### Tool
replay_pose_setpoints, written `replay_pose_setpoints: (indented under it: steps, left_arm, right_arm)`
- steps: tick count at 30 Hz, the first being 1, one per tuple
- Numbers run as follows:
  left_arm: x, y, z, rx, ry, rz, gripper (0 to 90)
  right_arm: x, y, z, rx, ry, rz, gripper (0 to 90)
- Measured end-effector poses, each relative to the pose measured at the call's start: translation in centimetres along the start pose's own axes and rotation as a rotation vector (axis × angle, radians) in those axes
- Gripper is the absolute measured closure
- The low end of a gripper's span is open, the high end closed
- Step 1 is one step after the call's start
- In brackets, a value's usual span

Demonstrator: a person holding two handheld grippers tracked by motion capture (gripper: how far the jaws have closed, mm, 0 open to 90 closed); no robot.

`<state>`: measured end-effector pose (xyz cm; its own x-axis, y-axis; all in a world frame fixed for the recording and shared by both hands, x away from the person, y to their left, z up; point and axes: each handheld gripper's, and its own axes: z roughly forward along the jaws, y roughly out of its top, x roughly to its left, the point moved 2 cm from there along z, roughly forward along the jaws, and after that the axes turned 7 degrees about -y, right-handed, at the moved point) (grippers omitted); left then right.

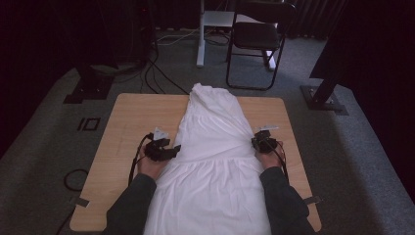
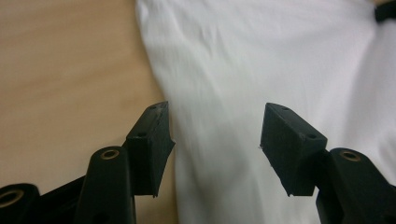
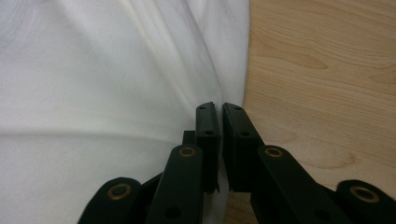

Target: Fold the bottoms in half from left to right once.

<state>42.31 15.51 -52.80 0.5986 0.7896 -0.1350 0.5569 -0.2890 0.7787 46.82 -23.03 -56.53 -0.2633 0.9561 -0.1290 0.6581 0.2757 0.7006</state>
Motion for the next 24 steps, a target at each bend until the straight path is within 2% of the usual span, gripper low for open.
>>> replay_pose_setpoints:
  steps: [1, 3, 6, 7, 8, 9, 12, 14, 15, 16, 18, 21, 24]
  left_arm:
    - [0.0, 0.0, 0.0, 0.000, 0.000, 0.000, 42.9]
    - [0.8, 1.3, 2.4, 0.026, 0.032, -0.018, 42.9]
    - [1.8, 1.2, 4.7, 0.069, 0.083, -0.055, 42.5]
    - [2.1, 1.0, 5.1, 0.077, 0.085, -0.073, 42.4]
    - [2.1, 1.0, 5.1, 0.077, 0.085, -0.073, 42.4]
    - [2.3, 0.5, 5.6, 0.077, 0.075, -0.102, 42.4]
    - [2.3, 0.1, 5.5, 0.066, 0.073, -0.077, 42.8]
    - [2.2, 0.1, 5.5, 0.070, 0.081, -0.065, 51.5]
    - [2.1, 0.0, 5.2, 0.088, 0.062, -0.026, 51.5]
    - [2.0, -0.1, 5.1, 0.089, 0.048, -0.024, 70.0]
    - [1.7, -0.4, 4.8, 0.089, 0.031, -0.019, 80.6]
    - [1.5, -1.6, 3.7, 0.067, 0.017, -0.014, 84.6]
    - [1.4, -3.2, 2.0, 0.055, -0.001, -0.022, 84.5]
  right_arm:
    - [0.0, 0.0, 0.0, 0.000, 0.000, 0.000, 85.0]
    - [0.0, -0.1, 0.0, -0.005, 0.007, 0.010, 86.1]
    - [-0.2, -0.1, 0.0, -0.007, 0.023, 0.021, 86.2]
    - [-0.3, -0.1, 0.1, -0.009, 0.028, 0.023, 86.2]
    - [-0.3, -0.1, 0.1, -0.009, 0.028, 0.023, 86.2]
    - [-0.3, -0.2, 0.1, -0.012, 0.032, 0.024, 86.2]
    - [-0.1, -0.2, 0.0, -0.020, 0.019, -0.003, 87.1]
    - [0.0, -0.2, 0.0, -0.020, 0.013, -0.009, 87.4]
    - [0.0, -0.2, 0.0, -0.019, 0.011, -0.008, 87.5]
    - [0.0, -0.2, 0.0, -0.017, 0.017, 0.007, 87.9]
    - [-0.1, -0.3, -0.1, -0.013, 0.038, 0.020, 88.1]
    - [0.1, -0.9, -0.6, -0.012, 0.070, 0.026, 88.2]
    - [0.7, -2.1, -1.8, -0.022, 0.094, -0.003, 88.2]
